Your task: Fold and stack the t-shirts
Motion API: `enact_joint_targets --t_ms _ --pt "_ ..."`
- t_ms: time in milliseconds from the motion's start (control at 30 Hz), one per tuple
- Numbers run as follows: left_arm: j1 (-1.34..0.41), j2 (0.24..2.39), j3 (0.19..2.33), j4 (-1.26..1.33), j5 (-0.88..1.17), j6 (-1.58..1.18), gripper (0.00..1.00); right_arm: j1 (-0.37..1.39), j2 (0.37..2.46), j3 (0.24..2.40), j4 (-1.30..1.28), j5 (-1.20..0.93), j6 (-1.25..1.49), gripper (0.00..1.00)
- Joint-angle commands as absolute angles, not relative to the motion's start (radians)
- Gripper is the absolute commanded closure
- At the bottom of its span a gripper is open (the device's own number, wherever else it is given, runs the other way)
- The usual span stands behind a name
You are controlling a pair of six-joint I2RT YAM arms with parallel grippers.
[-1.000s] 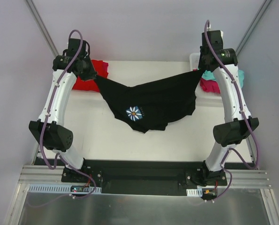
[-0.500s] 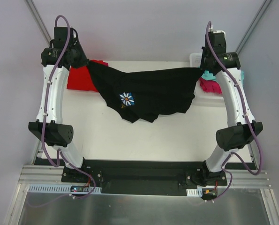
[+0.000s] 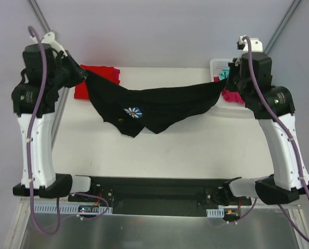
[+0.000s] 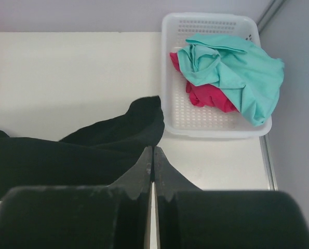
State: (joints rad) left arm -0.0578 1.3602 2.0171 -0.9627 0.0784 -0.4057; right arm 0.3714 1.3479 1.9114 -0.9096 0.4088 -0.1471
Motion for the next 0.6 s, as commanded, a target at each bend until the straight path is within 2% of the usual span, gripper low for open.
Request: enact_joint_targets --t_ms 0,200,367,567 --pt "-0.052 1.230 2.066 -0.943 0.123 -0.391 1.00 0.451 1.223 1.962 -0.975 0.472 -0.167 0.99" --pt "-0.052 1.027 1.956 -0.977 0.190 -0.436 1.00 0.520 1.028 1.927 -1.054 0.436 -0.097 0.99" --pt "-0.074 0.870 1.872 -0.977 0.173 -0.460 1.00 0.523 0.862 1.846 -1.003 0.354 -0.093 0.99" --pt "-0.081 0.821 1.899 -0.963 0.172 -0.448 1.00 0.522 0.717 1.735 -0.895 0.288 -0.112 0.99"
